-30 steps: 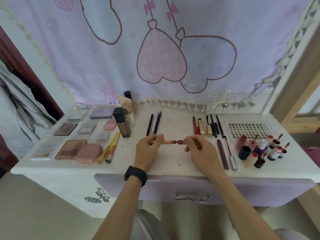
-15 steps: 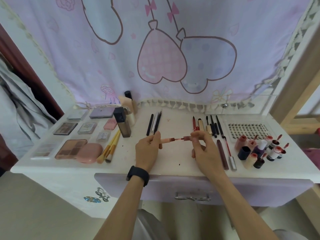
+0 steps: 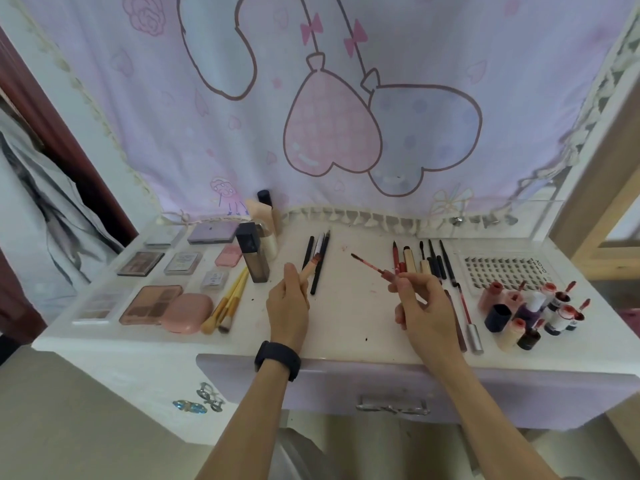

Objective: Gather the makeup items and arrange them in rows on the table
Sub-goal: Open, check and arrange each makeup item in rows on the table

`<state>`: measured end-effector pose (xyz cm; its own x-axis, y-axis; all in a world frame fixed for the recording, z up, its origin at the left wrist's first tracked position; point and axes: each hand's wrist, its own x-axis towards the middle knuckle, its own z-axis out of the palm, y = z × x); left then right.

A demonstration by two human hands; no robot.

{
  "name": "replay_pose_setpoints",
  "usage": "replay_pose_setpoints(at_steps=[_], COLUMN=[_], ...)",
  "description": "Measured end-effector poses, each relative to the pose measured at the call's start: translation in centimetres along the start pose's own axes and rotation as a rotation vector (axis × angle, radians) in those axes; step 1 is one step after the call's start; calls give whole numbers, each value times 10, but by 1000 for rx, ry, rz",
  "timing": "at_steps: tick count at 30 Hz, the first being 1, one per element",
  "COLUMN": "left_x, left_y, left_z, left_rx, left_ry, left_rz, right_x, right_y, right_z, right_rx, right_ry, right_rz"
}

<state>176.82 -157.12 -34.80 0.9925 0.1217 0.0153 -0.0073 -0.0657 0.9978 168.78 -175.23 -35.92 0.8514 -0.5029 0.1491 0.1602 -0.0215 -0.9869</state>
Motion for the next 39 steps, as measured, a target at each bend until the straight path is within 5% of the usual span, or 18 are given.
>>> replay_pose_setpoints(at_steps=[7, 15, 20, 29, 39], left_x=[4, -1, -17, -56, -66], left_y=[-1, 6, 16, 36, 37], left_z=[-1, 2, 9, 54, 75], left_rx=[-195, 232, 404, 790, 1019], left_ry=[-93, -229, -356, -568, -557], left_rz=[-32, 123, 195, 181, 212], right_x=[-3, -29, -68, -85, -82], right_y=[2, -9, -7, 10, 3], right_z=[1, 6, -22, -57, -47], right_rx=[-77, -239, -543, -839, -920], right_ry=[44, 162, 205, 253, 235], right_rz=[-25, -117, -241, -353, -351])
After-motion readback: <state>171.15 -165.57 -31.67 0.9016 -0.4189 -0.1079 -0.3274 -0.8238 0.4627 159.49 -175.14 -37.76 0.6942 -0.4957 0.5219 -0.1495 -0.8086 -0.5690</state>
